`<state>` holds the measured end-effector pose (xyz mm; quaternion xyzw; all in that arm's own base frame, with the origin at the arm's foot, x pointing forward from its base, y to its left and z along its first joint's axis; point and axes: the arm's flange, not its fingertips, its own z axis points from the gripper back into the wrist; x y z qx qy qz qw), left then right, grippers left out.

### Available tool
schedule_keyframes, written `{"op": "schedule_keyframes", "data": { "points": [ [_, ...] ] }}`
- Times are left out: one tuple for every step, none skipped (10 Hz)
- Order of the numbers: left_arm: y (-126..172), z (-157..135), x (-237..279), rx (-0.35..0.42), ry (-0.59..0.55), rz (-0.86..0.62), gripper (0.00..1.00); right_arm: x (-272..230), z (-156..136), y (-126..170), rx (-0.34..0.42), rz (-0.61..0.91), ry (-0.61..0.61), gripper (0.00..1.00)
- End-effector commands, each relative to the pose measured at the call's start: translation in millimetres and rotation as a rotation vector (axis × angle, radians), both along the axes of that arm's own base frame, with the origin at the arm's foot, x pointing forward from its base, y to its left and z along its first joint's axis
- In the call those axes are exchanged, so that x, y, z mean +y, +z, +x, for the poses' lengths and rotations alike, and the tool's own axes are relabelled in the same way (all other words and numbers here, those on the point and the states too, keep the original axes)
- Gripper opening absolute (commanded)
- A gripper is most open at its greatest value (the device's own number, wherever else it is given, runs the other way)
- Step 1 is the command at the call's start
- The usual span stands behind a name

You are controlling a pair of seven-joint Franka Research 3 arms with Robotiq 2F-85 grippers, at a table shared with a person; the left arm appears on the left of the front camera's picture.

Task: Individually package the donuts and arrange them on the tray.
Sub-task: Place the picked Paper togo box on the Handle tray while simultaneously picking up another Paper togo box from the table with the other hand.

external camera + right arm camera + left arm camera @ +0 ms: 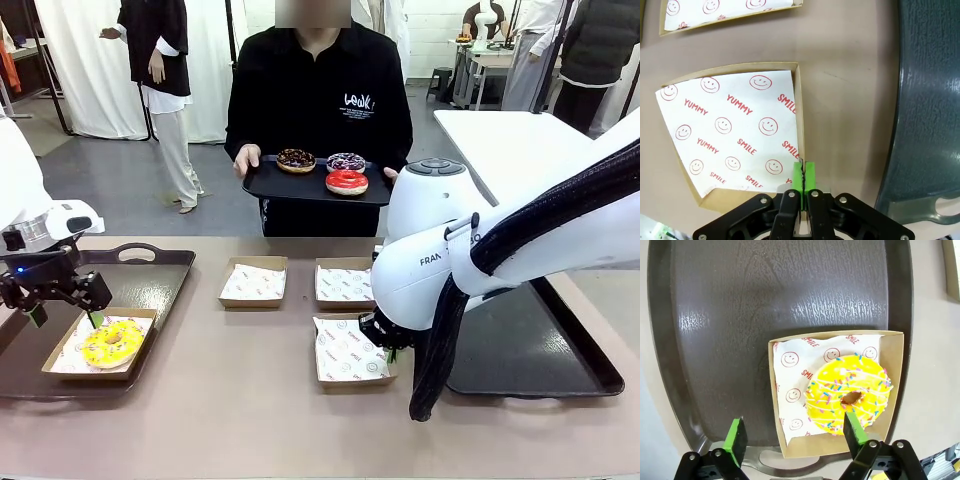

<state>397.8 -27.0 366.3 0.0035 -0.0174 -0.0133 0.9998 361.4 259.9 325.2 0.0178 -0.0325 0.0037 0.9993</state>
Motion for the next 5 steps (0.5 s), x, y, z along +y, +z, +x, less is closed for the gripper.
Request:
{"op": "schedule_keyframes", "data": {
  "points": [
    [11,-12,2,0.066,0.022,-0.136,1.0,5,-5,18,0.035,0.05,-0.018,0.0],
    [35,-10,16,0.088,0.04,-0.325,1.0,6,-13,41,0.025,0.068,-0.005,0.0],
    [60,-11,33,0.07,0.05,-0.498,1.0,7,-16,66,0.002,0.093,0.009,0.0],
    [81,-13,54,0.028,0.072,-0.644,1.0,7,-15,93,-0.022,0.114,0.01,0.0],
    [95,-15,71,-0.016,0.097,-0.737,1.0,7,-7,117,-0.032,0.116,-0.003,0.0]
  ]
}}
